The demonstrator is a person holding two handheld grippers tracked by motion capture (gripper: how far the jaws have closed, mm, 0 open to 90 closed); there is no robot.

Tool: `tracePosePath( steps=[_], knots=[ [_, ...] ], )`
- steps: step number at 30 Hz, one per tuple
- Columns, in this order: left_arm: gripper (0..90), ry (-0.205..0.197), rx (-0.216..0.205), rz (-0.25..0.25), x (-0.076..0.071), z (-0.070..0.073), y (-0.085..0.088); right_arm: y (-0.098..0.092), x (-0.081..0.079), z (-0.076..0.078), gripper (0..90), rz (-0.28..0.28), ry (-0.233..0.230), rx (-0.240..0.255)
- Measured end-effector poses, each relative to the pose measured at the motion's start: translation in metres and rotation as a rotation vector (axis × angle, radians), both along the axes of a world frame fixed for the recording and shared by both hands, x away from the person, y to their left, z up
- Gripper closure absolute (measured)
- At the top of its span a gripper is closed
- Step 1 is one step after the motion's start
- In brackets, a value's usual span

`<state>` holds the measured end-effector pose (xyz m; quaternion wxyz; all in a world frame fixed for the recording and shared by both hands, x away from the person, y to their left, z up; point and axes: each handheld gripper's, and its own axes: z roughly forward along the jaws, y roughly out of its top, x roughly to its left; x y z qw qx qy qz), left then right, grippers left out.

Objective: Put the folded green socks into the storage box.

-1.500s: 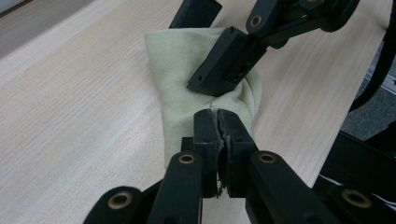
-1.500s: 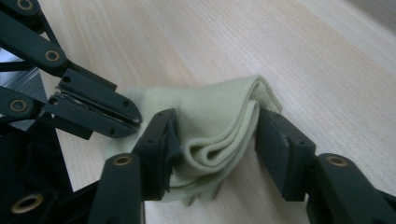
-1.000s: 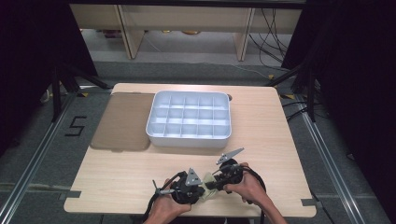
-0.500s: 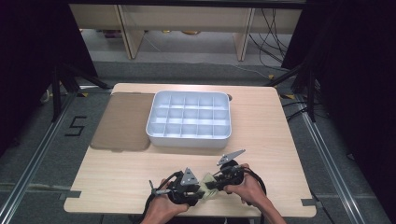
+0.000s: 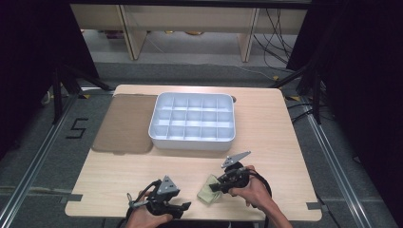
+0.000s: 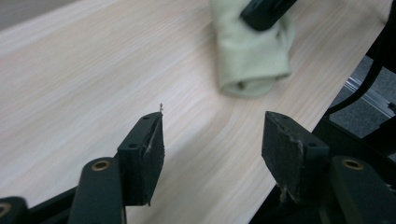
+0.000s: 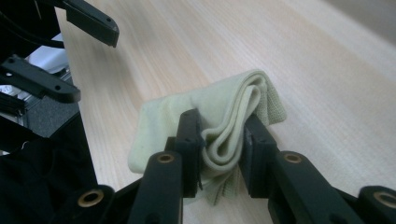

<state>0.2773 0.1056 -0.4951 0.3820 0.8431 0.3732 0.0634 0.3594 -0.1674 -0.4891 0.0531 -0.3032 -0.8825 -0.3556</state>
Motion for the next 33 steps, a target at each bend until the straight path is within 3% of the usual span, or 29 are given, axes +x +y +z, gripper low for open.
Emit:
tracePosePath(
  steps=[3, 6, 8, 10, 12, 13, 14, 15, 17, 18, 19, 21, 26, 28, 31, 33],
  knots=[
    [35.5, -0.012, 0.004, 0.028, -0.002, -0.001, 0.01, -0.001, -0.001, 0.008, 72.6, 0.005, -0.008, 0.008],
    [32.0, -0.037, 0.032, 0.037, -0.001, -0.001, 0.017, -0.003, 0.0, 0.014, 72.6, 0.013, -0.049, -0.004],
    [31.5, -0.025, 0.025, 0.065, -0.003, -0.002, 0.019, -0.006, 0.0, 0.017, 72.6, 0.01, -0.064, -0.009],
    [30.1, -0.032, 0.035, 0.071, -0.006, -0.002, 0.02, -0.008, -0.002, 0.02, 72.6, -0.006, -0.047, -0.004],
    [29.2, -0.042, 0.048, 0.073, -0.008, -0.001, 0.022, -0.011, 0.001, 0.022, 72.6, 0.001, -0.093, -0.005],
    [28.4, -0.042, 0.039, 0.075, -0.01, -0.001, 0.022, -0.013, 0.0, 0.025, 72.5, -0.015, -0.083, -0.012],
    [27.5, -0.043, 0.073, 0.059, -0.01, 0.0, 0.026, -0.014, 0.001, 0.025, 72.6, -0.011, -0.103, -0.008],
    [27.0, -0.049, 0.05, 0.082, -0.012, -0.001, 0.025, -0.016, 0.001, 0.028, 72.5, -0.02, -0.097, -0.002],
    [26.2, -0.048, 0.067, 0.065, -0.014, 0.0, 0.028, -0.019, 0.003, 0.028, 72.5, -0.012, -0.112, 0.0],
    [25.4, -0.05, 0.046, 0.086, -0.015, -0.001, 0.026, -0.021, 0.003, 0.03, 72.5, -0.026, -0.118, 0.002],
    [24.9, -0.047, 0.07, 0.069, -0.016, 0.0, 0.028, -0.023, 0.003, 0.031, 72.5, -0.029, -0.116, -0.002],
    [24.3, -0.051, 0.067, 0.084, -0.018, -0.003, 0.027, -0.025, 0.006, 0.031, 72.5, -0.028, -0.133, 0.001],
    [23.0, -0.034, 0.092, 0.057, -0.025, -0.003, 0.029, -0.029, 0.006, 0.039, 72.5, -0.071, -0.11, -0.002],
    [23.0, -0.036, 0.102, 0.061, -0.026, -0.003, 0.029, -0.032, 0.01, 0.044, 72.5, -0.068, -0.161, -0.004],
    [23.0, -0.04, 0.086, 0.062, -0.029, -0.002, 0.03, -0.035, 0.015, 0.054, 72.5, -0.07, -0.184, 0.0],
    [23.0, -0.042, 0.109, 0.05, -0.029, -0.001, 0.032, -0.037, 0.018, 0.06, 72.4, -0.086, -0.196, 0.004]
  ],
)
